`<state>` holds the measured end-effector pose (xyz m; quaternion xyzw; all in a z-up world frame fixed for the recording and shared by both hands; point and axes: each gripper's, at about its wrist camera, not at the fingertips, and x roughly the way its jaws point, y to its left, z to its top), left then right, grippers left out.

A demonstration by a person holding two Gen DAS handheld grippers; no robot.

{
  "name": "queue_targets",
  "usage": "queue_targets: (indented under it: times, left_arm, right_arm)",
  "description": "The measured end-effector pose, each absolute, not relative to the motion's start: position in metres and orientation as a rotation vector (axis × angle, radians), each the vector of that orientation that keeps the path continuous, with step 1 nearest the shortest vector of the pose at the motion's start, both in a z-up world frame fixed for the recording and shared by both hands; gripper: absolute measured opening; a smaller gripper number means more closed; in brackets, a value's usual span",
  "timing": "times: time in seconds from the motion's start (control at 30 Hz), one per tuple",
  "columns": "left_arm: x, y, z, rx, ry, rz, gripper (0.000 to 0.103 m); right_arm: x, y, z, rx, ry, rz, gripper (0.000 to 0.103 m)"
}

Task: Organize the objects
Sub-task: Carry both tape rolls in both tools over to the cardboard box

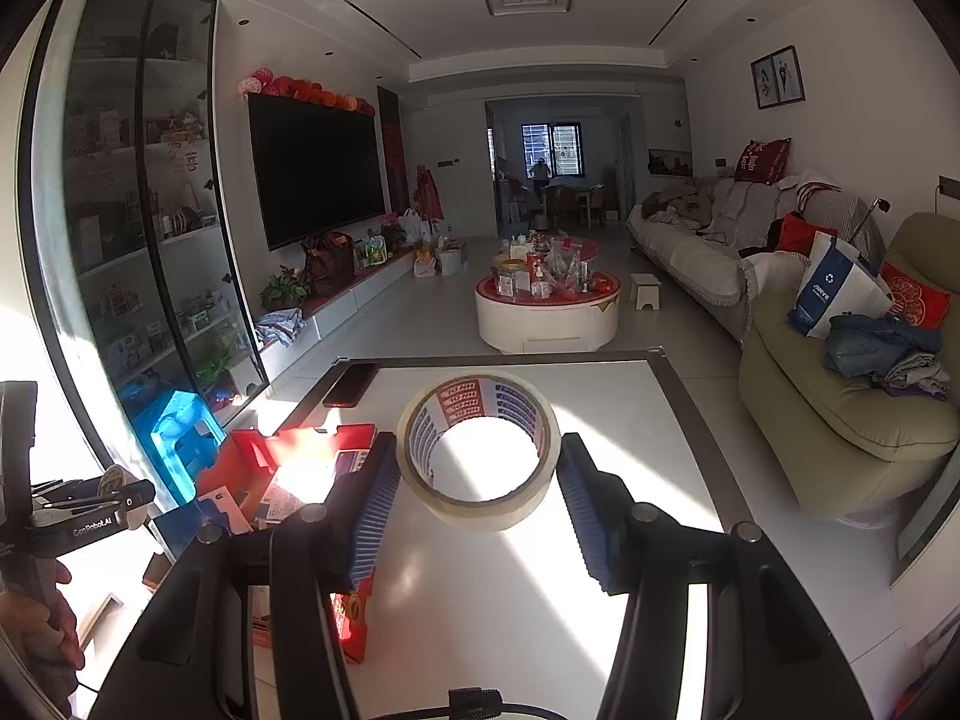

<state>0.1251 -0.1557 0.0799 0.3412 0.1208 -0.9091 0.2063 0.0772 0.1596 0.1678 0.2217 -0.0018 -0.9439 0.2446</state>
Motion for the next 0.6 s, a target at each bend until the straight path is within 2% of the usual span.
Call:
queue_targets:
  times: [0.23,0.6]
  left_arm:
    - [0.12,-0.148,0.077,0.977,0.315,-2.554,0.052]
    - [0.105,-0.113,0.086,0.996,0.227,-2.634,0.052]
  right_arm:
    - [0.071,0.15,0.161,0.65,-0.007,-2.539,0.053]
    - [0.106,0.073,0.153,0.638,0.121,-2.303,0.053]
